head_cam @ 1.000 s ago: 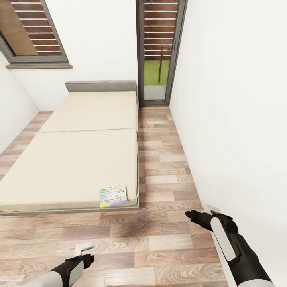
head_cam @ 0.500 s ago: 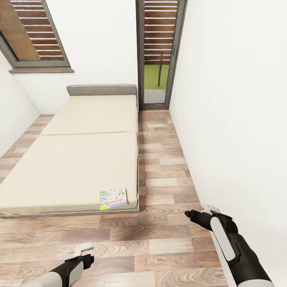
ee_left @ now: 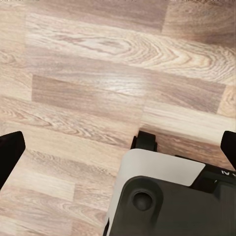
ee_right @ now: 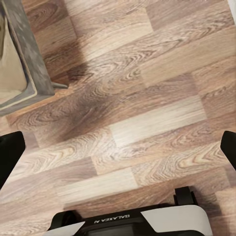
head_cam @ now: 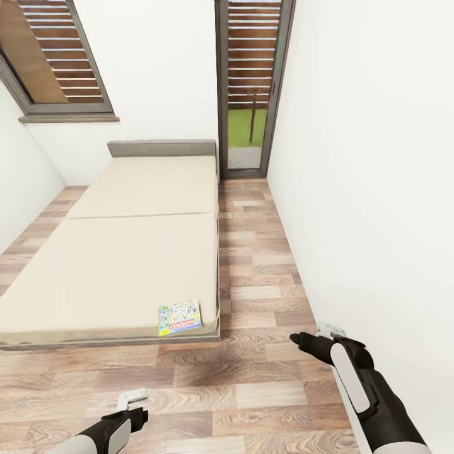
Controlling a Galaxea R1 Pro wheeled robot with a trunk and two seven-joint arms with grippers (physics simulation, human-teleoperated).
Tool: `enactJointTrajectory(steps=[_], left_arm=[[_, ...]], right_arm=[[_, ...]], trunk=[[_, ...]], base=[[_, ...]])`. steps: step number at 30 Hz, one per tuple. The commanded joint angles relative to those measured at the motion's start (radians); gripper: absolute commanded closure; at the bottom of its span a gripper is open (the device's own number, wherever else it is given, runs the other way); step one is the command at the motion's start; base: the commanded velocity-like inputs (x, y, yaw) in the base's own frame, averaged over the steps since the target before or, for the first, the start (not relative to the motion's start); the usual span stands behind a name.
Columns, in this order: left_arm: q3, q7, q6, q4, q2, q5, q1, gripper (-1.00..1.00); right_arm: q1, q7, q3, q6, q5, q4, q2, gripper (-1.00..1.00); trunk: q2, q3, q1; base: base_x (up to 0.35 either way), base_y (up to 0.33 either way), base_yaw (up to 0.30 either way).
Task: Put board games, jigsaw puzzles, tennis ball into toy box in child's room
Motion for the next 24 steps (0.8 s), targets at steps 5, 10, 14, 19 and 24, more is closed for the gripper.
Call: enactJointTrajectory(steps=[5, 10, 14, 19, 24], left_arm=[[0.002, 0.002, 0.005, -0.002, 0.0, 0.005, 0.001, -1.0], [0.002, 0.002, 0.005, -0.002, 0.0, 0.005, 0.002, -1.0], [0.002, 0.002, 0.005, -0.002, 0.0, 0.005, 0.002, -1.0], [0.002, 0.002, 0.005, -0.002, 0.0, 0.005, 0.002, -1.0], [0.002, 0.002, 0.005, -0.002, -0.001, 0.005, 0.002, -1.0]], right_arm=[[-0.001, -0.009, 0.0, 0.004, -0.008, -0.001, 0.005, -1.0], [-0.001, -0.009, 0.0, 0.005, -0.008, -0.001, 0.006, -1.0], [-0.001, -0.009, 0.0, 0.005, -0.008, -0.001, 0.007, -1.0], [-0.001, -0.009, 0.0, 0.004, -0.008, -0.001, 0.007, -1.0], [-0.001, -0.009, 0.0, 0.003, -0.008, -0.001, 0.007, -1.0]], trunk=[[-0.002, 0.007, 0.001], [-0.002, 0.015, 0.001], [-0.002, 0.022, 0.001], [-0.002, 0.03, 0.001], [-0.002, 0.038, 0.001]], base=[[0.0, 0.0, 0.0], [0.0, 0.0, 0.0], [0.0, 0.0, 0.0], [0.0, 0.0, 0.0], [0.0, 0.0, 0.0]])
